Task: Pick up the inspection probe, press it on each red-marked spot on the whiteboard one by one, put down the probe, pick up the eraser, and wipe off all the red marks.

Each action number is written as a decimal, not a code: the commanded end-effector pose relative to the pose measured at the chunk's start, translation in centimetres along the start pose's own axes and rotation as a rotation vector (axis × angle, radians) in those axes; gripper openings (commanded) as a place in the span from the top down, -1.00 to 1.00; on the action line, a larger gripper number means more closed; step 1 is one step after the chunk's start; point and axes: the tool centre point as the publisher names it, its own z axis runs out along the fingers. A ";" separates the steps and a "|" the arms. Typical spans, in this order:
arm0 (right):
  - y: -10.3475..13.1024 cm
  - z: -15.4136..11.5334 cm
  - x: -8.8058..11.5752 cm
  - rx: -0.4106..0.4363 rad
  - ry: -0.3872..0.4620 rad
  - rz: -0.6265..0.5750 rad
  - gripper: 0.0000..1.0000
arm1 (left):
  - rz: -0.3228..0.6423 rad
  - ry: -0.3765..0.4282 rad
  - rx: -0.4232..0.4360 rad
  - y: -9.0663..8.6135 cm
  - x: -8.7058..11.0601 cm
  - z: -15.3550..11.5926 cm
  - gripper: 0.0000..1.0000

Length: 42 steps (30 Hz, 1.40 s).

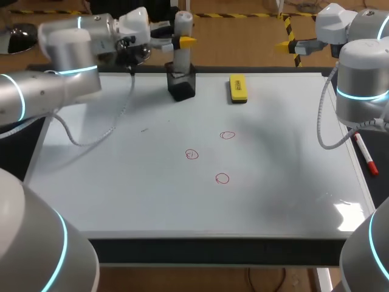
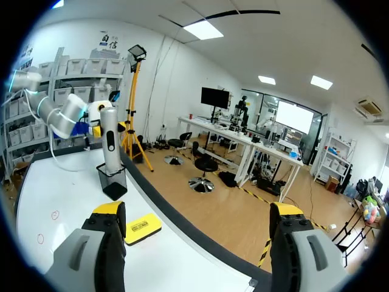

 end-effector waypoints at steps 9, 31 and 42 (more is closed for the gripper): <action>0.0 0.0 -0.1 0.003 0.001 0.000 -1.00 | 0.041 -0.037 -0.006 -4.7 -0.1 -0.8 1.00; 0.0 0.0 -0.1 0.003 0.001 0.000 -1.00 | -0.041 -0.260 -0.058 -7.8 2.8 -6.7 1.00; 0.0 0.0 -0.1 0.003 0.001 0.000 -1.00 | -0.062 -0.371 -0.064 -7.3 5.9 -10.7 1.00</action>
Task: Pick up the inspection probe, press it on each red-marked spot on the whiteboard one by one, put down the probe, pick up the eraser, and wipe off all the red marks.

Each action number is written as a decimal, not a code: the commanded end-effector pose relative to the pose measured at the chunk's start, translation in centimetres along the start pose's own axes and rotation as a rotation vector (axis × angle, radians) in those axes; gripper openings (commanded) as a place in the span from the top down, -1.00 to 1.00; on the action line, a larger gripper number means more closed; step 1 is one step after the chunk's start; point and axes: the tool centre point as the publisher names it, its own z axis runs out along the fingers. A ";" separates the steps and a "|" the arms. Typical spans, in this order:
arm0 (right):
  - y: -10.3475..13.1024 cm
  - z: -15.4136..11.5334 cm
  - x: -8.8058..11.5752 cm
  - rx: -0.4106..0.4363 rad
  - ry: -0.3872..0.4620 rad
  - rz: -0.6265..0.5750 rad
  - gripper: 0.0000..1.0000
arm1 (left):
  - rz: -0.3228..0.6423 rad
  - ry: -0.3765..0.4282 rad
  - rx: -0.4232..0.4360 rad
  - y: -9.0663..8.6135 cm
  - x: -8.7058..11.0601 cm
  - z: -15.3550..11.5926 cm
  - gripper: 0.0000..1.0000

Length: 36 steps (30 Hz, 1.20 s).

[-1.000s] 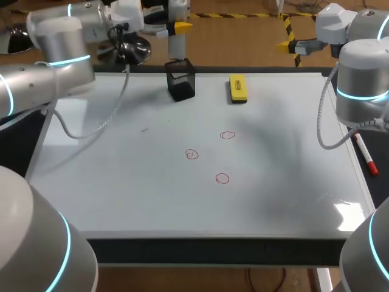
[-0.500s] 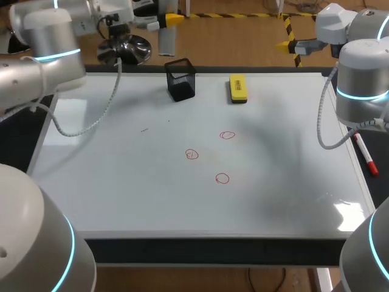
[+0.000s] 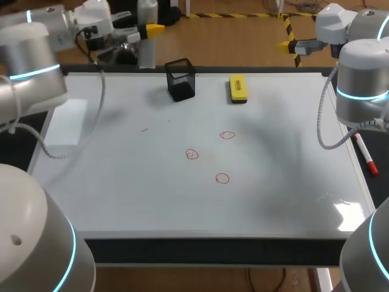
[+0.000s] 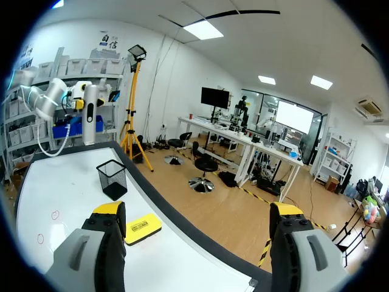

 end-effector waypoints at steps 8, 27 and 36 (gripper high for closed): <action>0.0 0.0 -0.1 0.003 0.001 0.000 -1.00 | -0.020 -0.200 0.015 0.9 3.0 -4.4 1.00; 0.0 0.0 -0.1 0.003 0.001 0.000 -1.00 | -0.005 -0.237 0.033 3.5 3.9 -8.5 1.00; 0.0 0.0 -0.1 0.003 0.001 0.000 -1.00 | -0.007 -0.230 0.062 4.9 3.9 -9.1 1.00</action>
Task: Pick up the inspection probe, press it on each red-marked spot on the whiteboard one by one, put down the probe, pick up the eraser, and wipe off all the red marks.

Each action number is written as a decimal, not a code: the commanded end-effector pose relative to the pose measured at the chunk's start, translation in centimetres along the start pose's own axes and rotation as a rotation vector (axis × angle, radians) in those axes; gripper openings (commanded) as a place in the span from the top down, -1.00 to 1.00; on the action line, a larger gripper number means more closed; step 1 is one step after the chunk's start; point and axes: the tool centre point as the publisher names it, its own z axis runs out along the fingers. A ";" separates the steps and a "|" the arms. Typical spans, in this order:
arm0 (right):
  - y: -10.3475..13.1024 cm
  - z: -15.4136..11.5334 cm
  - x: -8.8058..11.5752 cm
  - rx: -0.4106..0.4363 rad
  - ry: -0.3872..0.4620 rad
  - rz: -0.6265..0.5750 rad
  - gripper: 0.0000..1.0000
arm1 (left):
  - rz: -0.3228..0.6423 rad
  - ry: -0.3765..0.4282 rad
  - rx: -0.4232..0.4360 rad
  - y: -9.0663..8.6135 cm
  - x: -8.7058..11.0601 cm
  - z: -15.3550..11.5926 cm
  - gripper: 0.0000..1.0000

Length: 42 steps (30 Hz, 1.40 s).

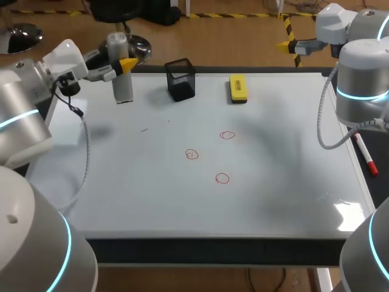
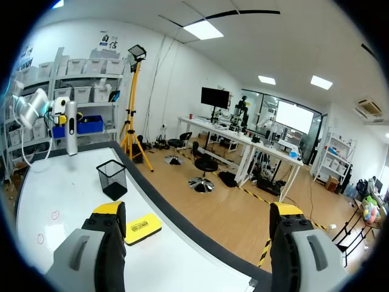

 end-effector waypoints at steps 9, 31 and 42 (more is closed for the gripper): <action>0.0 0.1 -0.1 0.003 0.001 0.000 -1.00 | -0.009 -0.003 0.017 1.0 -0.4 -0.4 1.00; 1.5 1.4 0.3 0.007 0.213 -0.143 -1.00 | -0.009 -0.003 0.017 1.0 -0.4 -0.4 1.00; 3.0 4.4 3.5 0.119 0.602 -0.376 -1.00 | -0.009 -0.003 0.017 1.0 -0.4 -0.4 1.00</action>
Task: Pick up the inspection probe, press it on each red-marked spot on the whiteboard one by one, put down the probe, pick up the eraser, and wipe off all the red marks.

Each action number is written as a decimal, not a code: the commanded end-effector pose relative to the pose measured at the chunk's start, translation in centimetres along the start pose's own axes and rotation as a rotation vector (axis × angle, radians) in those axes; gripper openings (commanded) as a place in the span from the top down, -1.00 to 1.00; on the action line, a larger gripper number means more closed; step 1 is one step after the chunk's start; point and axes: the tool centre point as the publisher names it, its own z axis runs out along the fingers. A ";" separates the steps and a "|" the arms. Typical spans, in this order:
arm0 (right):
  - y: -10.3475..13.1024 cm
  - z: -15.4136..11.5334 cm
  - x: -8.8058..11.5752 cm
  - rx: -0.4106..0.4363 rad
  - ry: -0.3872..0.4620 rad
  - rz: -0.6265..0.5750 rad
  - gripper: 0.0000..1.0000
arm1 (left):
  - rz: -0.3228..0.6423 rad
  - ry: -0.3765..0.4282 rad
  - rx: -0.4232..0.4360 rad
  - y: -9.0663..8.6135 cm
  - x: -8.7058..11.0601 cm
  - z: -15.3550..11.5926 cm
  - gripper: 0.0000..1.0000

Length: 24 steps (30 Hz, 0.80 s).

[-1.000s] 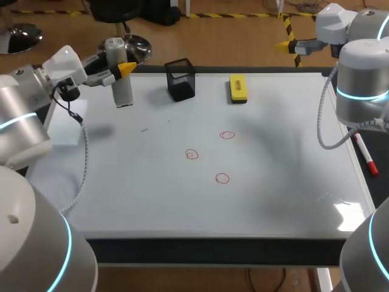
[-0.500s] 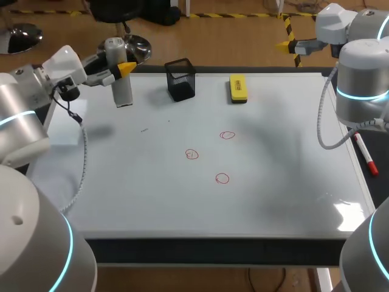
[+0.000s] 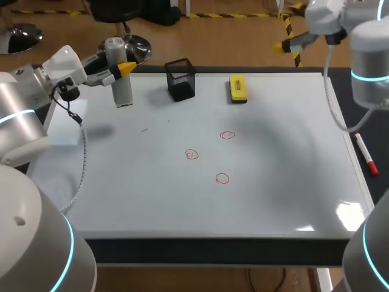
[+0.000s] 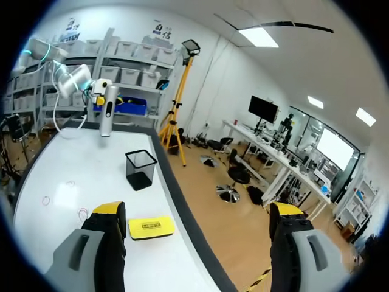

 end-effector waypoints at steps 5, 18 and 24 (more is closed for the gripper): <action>1.3 3.0 0.0 0.132 0.490 -0.188 -1.00 | 0.002 -0.002 0.002 0.0 0.0 0.1 1.00; 1.8 6.0 2.5 0.277 0.859 -0.443 -1.00 | 0.002 -0.002 0.002 0.0 0.0 0.1 1.00; 1.4 7.2 3.7 0.343 0.986 -0.572 -1.00 | 0.002 -0.002 0.002 0.0 0.0 0.1 1.00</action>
